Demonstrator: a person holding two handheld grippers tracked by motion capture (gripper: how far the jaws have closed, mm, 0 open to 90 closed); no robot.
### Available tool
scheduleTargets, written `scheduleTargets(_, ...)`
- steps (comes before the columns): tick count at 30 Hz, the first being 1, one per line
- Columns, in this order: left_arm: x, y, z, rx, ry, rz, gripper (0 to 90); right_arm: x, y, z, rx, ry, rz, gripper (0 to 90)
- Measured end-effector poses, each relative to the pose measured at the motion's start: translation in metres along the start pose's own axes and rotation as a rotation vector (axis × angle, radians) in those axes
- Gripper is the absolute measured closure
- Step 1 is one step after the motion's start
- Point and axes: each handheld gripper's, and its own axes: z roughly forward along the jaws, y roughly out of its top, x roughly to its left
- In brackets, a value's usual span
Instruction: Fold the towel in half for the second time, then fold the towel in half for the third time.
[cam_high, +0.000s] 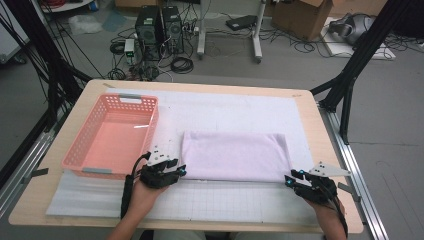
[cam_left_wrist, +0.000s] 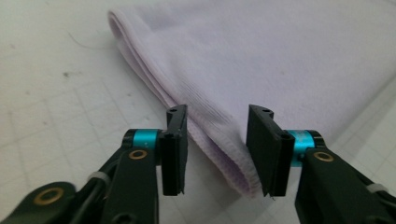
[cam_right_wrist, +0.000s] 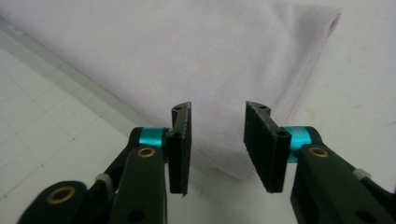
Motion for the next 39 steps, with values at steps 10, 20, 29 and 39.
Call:
scheduleTargets(10,0.004,0.007,-0.011,-0.130,-0.042,-0.022,35.1,-0.001,0.006,-0.012,-0.102,-0.082,0.035,36.0)
scheduleTargets(20,-0.001,0.008,-0.007,-0.125,-0.052,-0.015,22.9,-0.009,0.003,-0.016,-0.126,-0.134,0.067,30.4)
scheduleTargets(29,0.001,0.008,-0.010,-0.141,-0.065,-0.014,22.9,-0.006,0.004,-0.010,-0.112,-0.123,0.052,30.3)
scheduleTargets(39,-0.001,0.006,-0.007,-0.115,-0.063,-0.012,23.9,-0.005,0.004,-0.008,-0.108,-0.119,0.046,30.3)
